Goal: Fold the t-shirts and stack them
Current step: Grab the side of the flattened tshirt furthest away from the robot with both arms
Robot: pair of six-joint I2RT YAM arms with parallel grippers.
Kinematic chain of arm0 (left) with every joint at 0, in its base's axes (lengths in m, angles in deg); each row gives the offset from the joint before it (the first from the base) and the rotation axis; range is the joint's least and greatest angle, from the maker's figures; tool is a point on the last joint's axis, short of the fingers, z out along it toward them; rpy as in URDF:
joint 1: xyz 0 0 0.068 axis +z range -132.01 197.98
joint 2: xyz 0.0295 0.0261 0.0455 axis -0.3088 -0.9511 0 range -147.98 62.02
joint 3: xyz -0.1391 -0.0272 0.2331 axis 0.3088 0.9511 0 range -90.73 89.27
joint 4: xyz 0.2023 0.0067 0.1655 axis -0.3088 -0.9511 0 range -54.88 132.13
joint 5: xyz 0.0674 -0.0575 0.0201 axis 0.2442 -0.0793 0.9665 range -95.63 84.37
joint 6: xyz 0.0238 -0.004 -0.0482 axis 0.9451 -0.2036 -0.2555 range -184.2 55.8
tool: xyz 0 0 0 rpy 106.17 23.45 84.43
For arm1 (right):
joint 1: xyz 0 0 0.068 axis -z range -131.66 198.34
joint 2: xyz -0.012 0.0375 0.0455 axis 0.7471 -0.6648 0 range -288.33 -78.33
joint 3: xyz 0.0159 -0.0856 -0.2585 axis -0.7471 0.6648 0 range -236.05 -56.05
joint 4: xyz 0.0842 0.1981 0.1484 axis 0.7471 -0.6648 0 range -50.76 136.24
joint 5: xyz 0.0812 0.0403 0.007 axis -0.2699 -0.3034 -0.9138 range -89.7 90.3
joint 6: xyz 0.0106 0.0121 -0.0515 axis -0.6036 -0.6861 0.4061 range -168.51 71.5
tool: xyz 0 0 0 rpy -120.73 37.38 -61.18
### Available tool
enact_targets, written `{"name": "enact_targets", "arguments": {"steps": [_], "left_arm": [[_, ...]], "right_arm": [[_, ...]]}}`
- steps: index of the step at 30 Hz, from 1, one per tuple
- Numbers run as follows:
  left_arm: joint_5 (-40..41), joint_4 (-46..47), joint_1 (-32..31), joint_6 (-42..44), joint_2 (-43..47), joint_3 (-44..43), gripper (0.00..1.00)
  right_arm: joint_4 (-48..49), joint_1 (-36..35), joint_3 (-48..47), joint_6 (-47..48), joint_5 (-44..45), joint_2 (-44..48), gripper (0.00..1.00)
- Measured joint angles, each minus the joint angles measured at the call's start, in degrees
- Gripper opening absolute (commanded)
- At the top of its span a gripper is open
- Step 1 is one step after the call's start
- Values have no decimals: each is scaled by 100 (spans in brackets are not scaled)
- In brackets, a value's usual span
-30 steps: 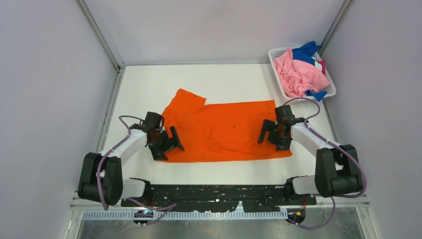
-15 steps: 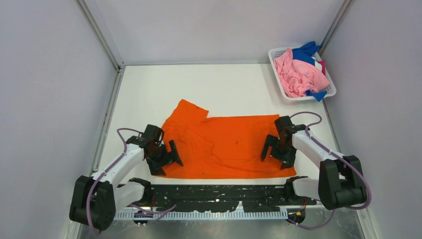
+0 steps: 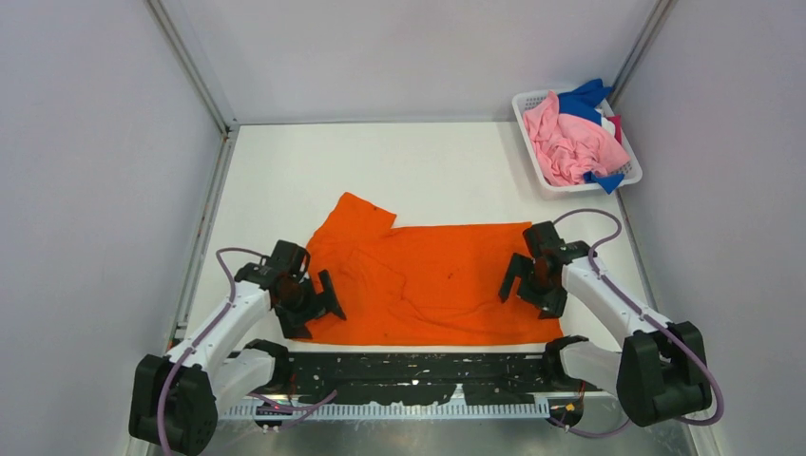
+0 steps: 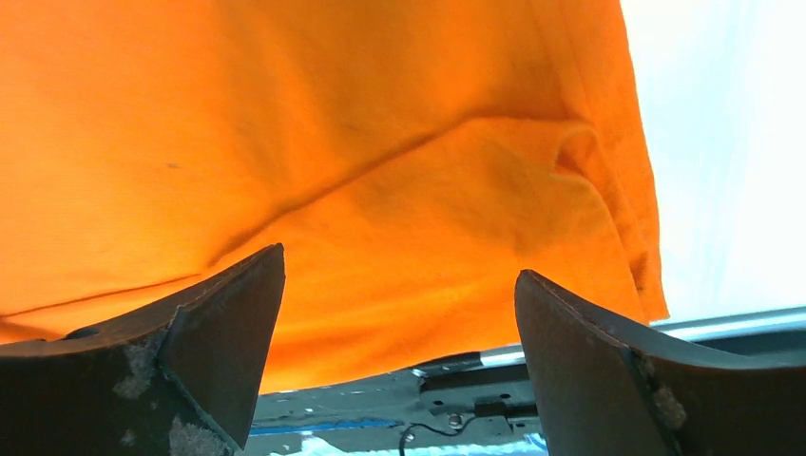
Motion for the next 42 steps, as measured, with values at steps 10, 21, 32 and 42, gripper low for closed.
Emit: {"name": "enact_targets", "arguments": {"steps": [10,21,32,42], "left_arm": [[-33,2,-4,151,262,-1346,100],[492,540,-4,398,-2203,-3536,100],[719,927,109,929,-5751,-6411,100],[754,966,278,898,-7025,-7930,100]], "right_arm": [[811,0,-1021,463,-365,651,95],[1919,0,-1126,553,-433,688,96],[2347,2,-898,765,-391,706,95],[2503,39,-769,778,-352,385,96]]}}
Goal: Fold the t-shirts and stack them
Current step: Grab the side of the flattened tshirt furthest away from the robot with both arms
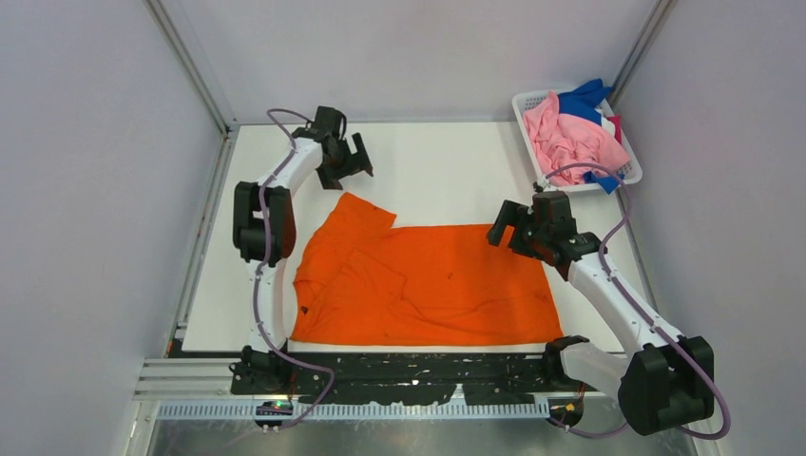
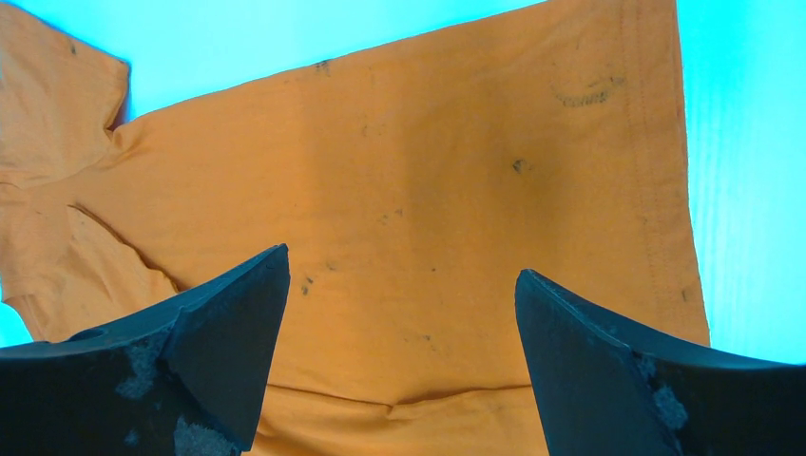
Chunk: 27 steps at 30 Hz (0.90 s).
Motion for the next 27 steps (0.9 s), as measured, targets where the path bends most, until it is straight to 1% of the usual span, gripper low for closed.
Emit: {"name": "enact_targets", "arguments": {"steps": [3,7,13,16,18,20,23,24,27], "left_arm": [[-170,46,72,-170,-313,-240,99],[-282,28,160,-398,-566,-249,100],[-420,28,199,-575,-595,-282,100],[-551,28,190,-595,-595,-258,95],[-581,28,173,-595,-592,-236,90],[-566,9,149,-584,-588,-225,83],[-396,-131,85,-549,-584,-223,67],[-308,-227,50,-520,-584,-227,59],[-52,-533,-37,-433,-584,-264,46]], "right_arm": [[55,9,17,-2,-13,-76,95],[140,28,17,-2,-13,-90,96],[179,74,17,-2,-9,-90,95],[179,83,26,-2,-9,-90,95],[184,83,42,-4,-9,-90,95],[184,85,55,-4,-9,-90,95],[184,85,61,-4,-9,-90,95],[186,85,63,-2,-9,-90,95],[188,90,74,-4,-9,-92,95]]}}
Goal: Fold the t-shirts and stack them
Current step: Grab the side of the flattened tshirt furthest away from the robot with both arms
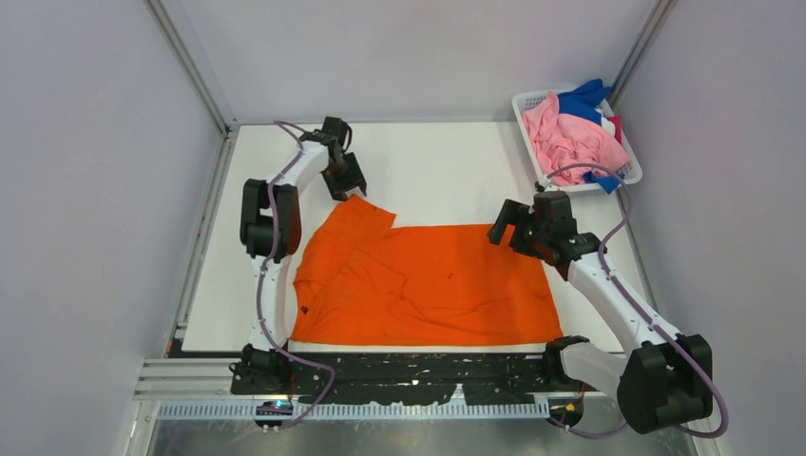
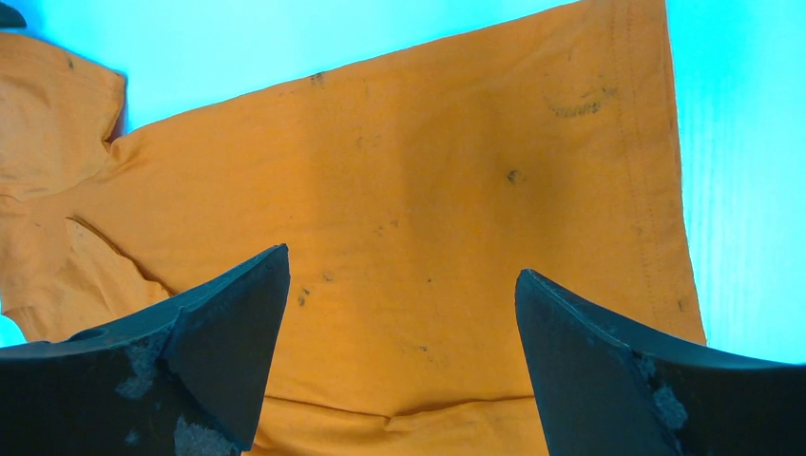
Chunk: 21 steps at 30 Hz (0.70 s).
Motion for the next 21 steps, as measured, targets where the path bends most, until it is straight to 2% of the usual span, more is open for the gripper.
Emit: {"name": "enact_targets", "arguments": {"steps": [6,7,14,17,21], "left_arm": [[295,-492,-114,142,-39,-197,2],[310,-531,-125,177,-46,-238,0],[385,-667,-164,400,-46,-352,0],[380,-638,-188,531,-13,-299,0],[332,-424,-232,782,293,223,0]], "right_arm": [[4,22,20,2,46,-11,96],[9,22,17,4,81,-31,95],[-140,61,-179,2,765,-649,95],[-229,70,-579,4,1119,-1172,95],[-339,107,-1368,-4,1576,-2026,96]]}}
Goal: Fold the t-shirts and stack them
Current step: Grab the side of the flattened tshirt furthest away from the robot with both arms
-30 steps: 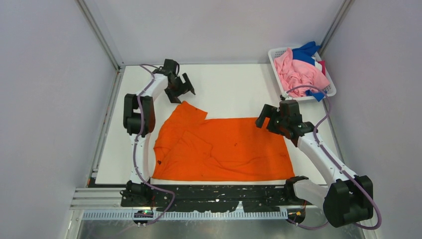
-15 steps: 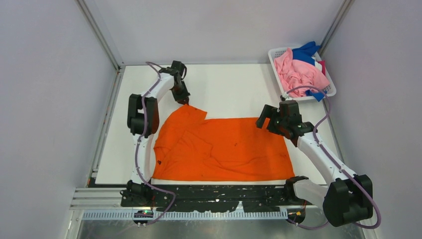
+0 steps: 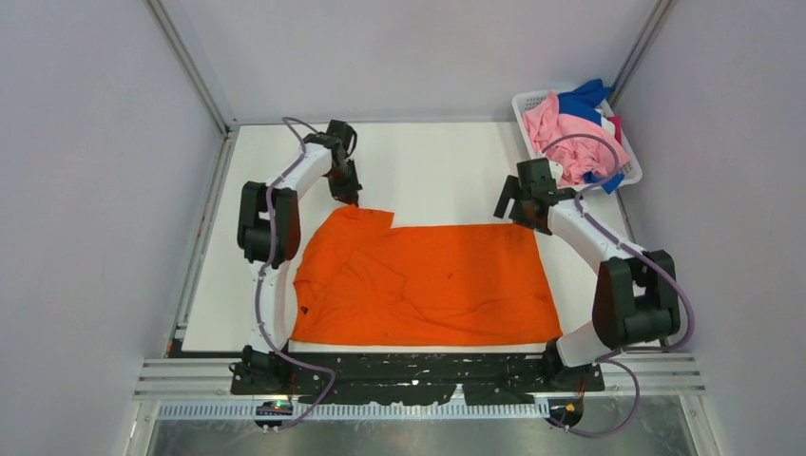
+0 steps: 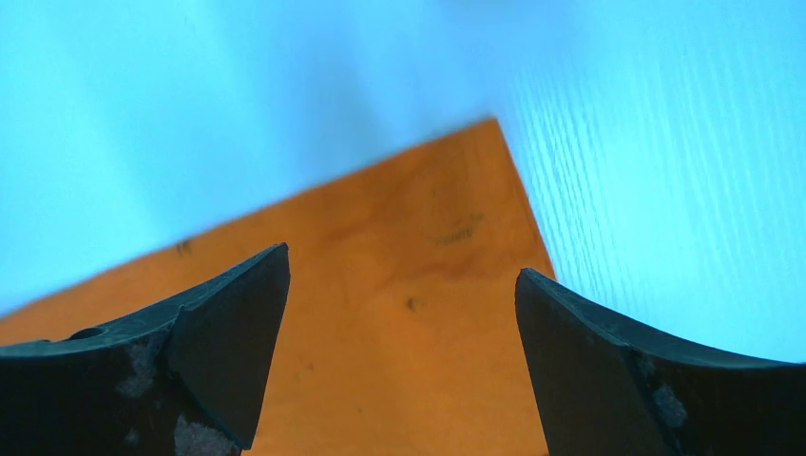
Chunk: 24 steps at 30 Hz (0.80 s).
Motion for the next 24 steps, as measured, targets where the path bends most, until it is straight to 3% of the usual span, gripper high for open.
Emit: {"name": "enact_targets", "arguments": {"steps": [7,18,24], "left_arm": [[-260,345,-46,466,452,540,0],[-767,791,-120,1012,898,1043,0],[-1036,984,-133,1139,1228,1491,0]], "right_arm": [[-109,238,-1163,-103,310,-1493,100],[-199,680,-1593,-273,199,-2533,87],[-238,673,-1569,-339,144,-2542,70]]}}
